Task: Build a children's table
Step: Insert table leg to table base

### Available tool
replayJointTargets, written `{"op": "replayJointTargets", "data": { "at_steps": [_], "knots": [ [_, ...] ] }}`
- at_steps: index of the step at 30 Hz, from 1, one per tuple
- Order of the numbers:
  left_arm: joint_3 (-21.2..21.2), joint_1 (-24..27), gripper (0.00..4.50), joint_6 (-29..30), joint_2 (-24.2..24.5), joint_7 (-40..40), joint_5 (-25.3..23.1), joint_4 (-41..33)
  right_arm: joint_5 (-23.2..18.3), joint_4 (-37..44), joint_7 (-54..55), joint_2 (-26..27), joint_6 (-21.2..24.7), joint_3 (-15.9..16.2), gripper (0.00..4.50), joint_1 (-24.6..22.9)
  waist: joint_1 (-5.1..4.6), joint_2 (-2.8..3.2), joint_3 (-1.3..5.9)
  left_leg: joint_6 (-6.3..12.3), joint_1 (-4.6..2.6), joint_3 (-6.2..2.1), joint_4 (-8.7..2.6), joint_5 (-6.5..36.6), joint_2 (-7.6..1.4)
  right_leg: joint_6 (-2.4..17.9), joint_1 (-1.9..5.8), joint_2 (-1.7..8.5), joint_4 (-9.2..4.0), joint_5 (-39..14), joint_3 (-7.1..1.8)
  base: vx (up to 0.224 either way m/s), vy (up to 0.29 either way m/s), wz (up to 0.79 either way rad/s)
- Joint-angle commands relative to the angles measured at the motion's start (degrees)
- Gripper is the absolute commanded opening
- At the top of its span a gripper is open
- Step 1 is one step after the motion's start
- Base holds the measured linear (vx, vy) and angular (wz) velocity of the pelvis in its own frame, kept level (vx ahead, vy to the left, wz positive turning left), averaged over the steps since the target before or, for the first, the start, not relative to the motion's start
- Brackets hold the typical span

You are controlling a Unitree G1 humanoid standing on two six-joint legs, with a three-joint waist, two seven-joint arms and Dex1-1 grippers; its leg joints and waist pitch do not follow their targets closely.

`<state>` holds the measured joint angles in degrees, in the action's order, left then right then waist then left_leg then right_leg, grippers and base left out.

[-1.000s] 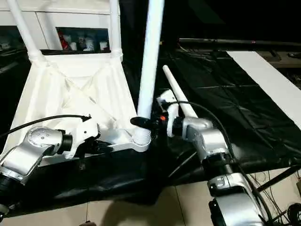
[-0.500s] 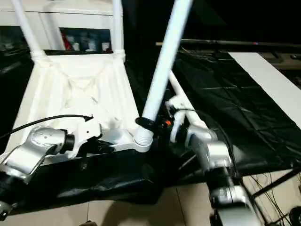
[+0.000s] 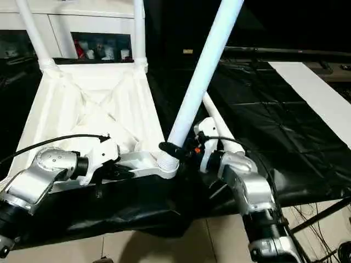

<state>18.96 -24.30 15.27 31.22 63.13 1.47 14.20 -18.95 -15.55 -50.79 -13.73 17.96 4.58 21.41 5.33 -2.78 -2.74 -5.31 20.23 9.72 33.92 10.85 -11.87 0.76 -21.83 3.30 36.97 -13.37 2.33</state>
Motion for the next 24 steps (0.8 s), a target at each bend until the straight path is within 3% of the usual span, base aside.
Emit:
{"op": "replayJointTargets", "data": {
  "at_steps": [1, 5, 7, 15, 20, 21, 24],
  "knots": [
    [0.5, 0.7, 0.00, 0.4, -0.5, 0.0, 0.3, -1.3, 2.4, -1.0, -0.2, -0.8, 2.5, 3.5, 1.86, -2.5, -0.14, 0.25, 2.75, 0.31, -0.27, -0.03, -4.16, 8.1, -1.21, 10.3, 2.18, 4.00, -4.66, -4.7, -2.58, 0.000, 0.000, 0.00],
    [0.7, 1.3, 0.00, 0.9, 0.4, 0.6, 0.2, -2.5, 3.4, 1.0, -3.0, -2.6, 4.6, 7.0, 1.86, -2.2, -0.25, -0.26, 2.21, 0.27, -0.26, -0.06, -4.43, 9.3, -1.25, 9.3, 1.95, 3.96, -5.07, -8.3, -2.61, 0.000, 0.000, 0.00],
    [0.7, 1.3, 0.00, 0.8, 0.5, 0.7, 0.1, -2.6, 4.0, 0.4, -4.3, -3.2, 4.9, 8.0, 1.86, -1.3, -0.38, -0.16, 2.15, 0.28, -0.36, -0.10, -4.49, 9.8, -1.28, 8.9, 1.74, 3.97, -5.15, -9.5, -2.69, 0.000, 0.000, 0.00],
    [0.7, 1.6, 0.00, 1.0, 0.9, 0.6, -0.3, -3.5, 5.6, -2.0, -8.5, -5.3, 5.0, 10.7, 1.86, 0.7, -0.28, -0.70, 2.34, 0.56, -0.41, -0.05, -4.49, 8.8, -1.34, 9.5, 1.83, 4.01, -4.99, -7.5, -2.65, 0.000, 0.000, 0.00],
    [0.6, 1.3, 0.00, -0.5, 1.7, 2.4, 0.2, -3.3, 4.3, -4.8, -11.7, -5.3, 4.8, 10.9, 1.86, 1.1, -0.25, -0.63, 2.61, 0.15, -0.46, -0.10, -4.55, 9.7, -1.38, 9.8, 1.93, 4.09, -5.05, -7.5, -2.62, 0.000, 0.000, 0.00],
    [0.7, 1.1, 0.00, -1.0, 2.0, 3.4, 0.6, -3.2, 4.1, -5.8, -12.7, -5.1, 4.6, 10.9, 1.86, 1.4, -0.17, -0.24, 2.81, -0.09, -0.56, -0.19, -4.56, 10.2, -1.40, 9.9, 1.92, 4.09, -5.03, -7.4, -2.58, 0.000, 0.000, 0.00],
    [0.8, 0.7, 0.00, -1.8, 2.9, 7.3, 2.2, -3.2, 4.2, -8.9, -15.5, -4.8, 2.8, 11.2, 1.86, 2.5, -0.15, -0.22, 3.01, -0.34, -0.60, -0.27, -4.61, 10.6, -1.45, 10.8, 1.99, 4.11, -4.84, -5.8, -2.49, 0.000, 0.000, 0.00]
  ]
}}
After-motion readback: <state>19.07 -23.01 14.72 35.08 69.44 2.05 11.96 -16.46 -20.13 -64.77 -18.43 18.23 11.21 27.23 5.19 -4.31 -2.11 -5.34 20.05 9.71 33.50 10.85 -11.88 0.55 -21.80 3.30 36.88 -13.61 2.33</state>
